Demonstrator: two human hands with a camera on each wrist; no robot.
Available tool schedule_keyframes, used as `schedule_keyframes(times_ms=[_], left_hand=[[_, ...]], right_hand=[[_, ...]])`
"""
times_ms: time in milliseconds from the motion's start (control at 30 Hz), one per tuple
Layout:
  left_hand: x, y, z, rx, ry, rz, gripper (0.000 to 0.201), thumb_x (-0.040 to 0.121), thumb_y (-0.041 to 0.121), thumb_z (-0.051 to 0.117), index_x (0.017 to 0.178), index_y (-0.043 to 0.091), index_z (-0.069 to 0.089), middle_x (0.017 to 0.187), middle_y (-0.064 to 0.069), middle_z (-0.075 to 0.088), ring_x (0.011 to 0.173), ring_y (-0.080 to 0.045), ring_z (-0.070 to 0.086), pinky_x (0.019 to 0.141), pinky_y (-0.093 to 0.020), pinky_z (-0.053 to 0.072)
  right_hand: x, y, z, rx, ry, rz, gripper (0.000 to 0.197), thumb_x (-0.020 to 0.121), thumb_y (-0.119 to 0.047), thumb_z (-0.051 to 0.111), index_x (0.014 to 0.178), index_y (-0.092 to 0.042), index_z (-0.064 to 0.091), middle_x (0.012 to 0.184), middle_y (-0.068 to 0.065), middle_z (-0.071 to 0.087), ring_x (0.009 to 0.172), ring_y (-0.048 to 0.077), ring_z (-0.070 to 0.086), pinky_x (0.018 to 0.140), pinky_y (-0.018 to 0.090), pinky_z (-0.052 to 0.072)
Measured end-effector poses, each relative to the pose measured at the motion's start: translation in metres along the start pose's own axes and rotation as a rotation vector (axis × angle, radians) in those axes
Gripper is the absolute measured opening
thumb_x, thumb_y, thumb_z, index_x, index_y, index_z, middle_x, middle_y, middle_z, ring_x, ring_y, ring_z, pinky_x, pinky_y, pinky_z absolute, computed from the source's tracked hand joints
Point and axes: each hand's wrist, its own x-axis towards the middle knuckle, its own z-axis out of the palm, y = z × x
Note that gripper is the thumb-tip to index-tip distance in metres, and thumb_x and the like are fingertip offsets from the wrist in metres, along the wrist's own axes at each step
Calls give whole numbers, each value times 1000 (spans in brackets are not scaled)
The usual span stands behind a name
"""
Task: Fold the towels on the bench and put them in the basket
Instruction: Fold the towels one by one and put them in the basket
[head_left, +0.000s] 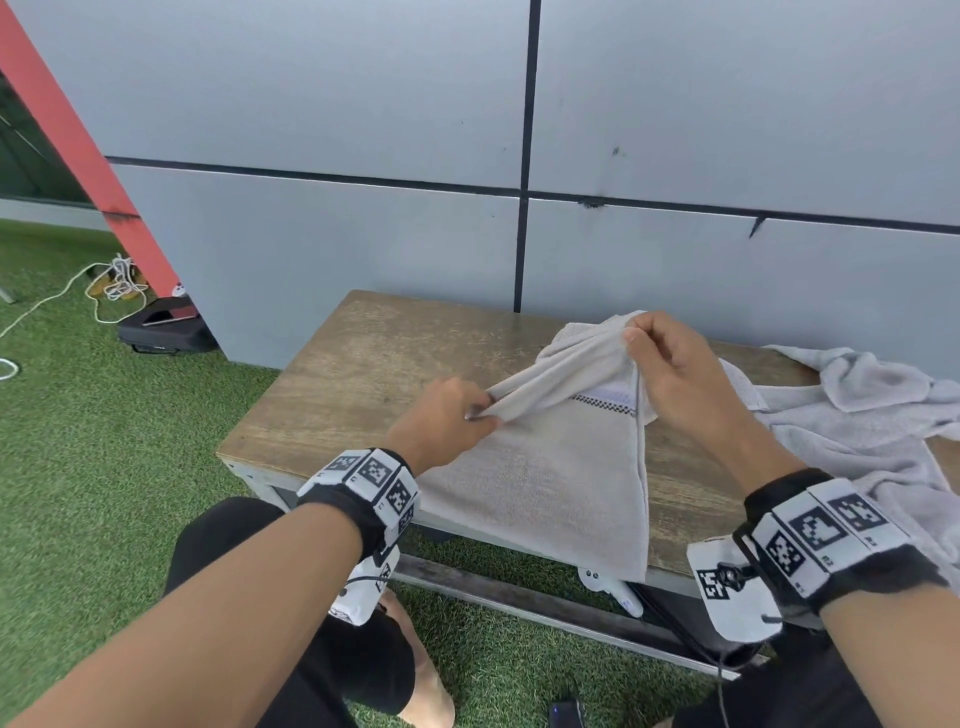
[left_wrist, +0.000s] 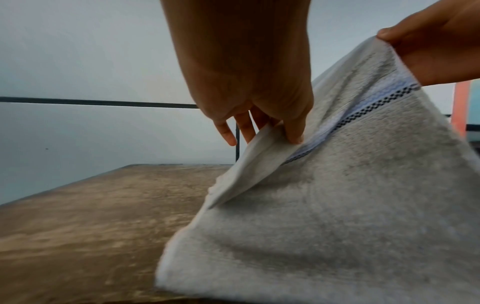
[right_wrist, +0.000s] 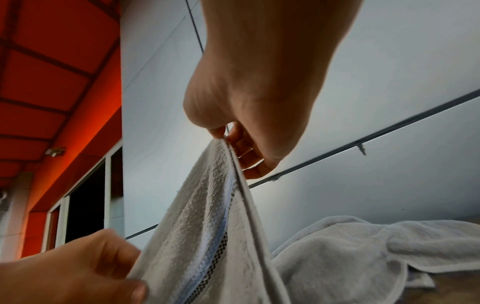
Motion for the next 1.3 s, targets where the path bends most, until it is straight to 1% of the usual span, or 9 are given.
schedule_keyframes(times_ms=[133,233,300,433,600,733,867,1067,1300], left_hand=[[-5,-18,-13,10,-21,-20,14,96,29,66,97,17,74,76,-2,66,54,-9,50,49,-15,36],[-5,-27,-22,17,-16,-2,19,96,26,66,92,10,76,71,-1,66,50,-3,45,51,-17,35],[-7,-30,-28,-7,-11,-6,16,96,24,66,93,12,76,67,2,62,47,-1,46,48,-14,35],[-9,-35,-35,-22,5,13,20,98,25,62,94,11,75,73,-13,67,52,-16,49,49,-18,35],[-10,-34,-39,48,-18,57,22,102,12,50,98,16,71,71,-3,64,53,-13,47,49,-19,35],[-10,-36,-42,22,10,58,22,102,16,54,108,17,75,75,8,67,62,-15,58,63,-30,50],[-11,-34,-46,-17,52,87,15,99,17,60,99,14,76,63,21,56,50,2,50,52,-13,39],[-4,-38,-50,94,-40,95,23,107,19,41,96,10,59,70,0,57,58,-14,45,56,-29,34],[1,-45,-50,-49,-44,140,11,103,16,50,95,23,54,64,3,59,64,-21,48,63,-42,44]], right_hand=[[2,17,-17,-64,126,92,18,105,-21,46,93,-12,55,72,-6,47,56,1,43,55,11,36],[3,30,-23,-111,170,162,20,105,-25,45,95,-11,56,75,-4,51,63,8,45,55,11,36],[3,39,-23,-135,197,222,23,105,-27,44,102,-9,59,85,0,57,73,15,51,65,25,39],[-2,51,-25,-217,214,315,25,105,-22,43,110,-4,59,101,6,59,92,23,53,76,30,33],[-5,55,-23,-246,210,386,27,105,-21,41,113,-2,59,101,8,59,89,24,50,74,31,32],[-5,56,-23,-255,211,397,27,105,-21,42,113,-2,59,99,8,59,89,24,51,75,31,33],[-6,55,-25,-270,213,401,27,105,-21,42,114,-2,59,99,7,59,89,24,51,76,31,33],[-8,55,-27,-268,220,406,25,105,-20,42,111,-3,59,97,8,59,87,23,52,73,31,34],[-11,61,-25,-306,236,423,27,104,-19,44,101,2,60,94,14,62,84,26,51,71,32,32]])
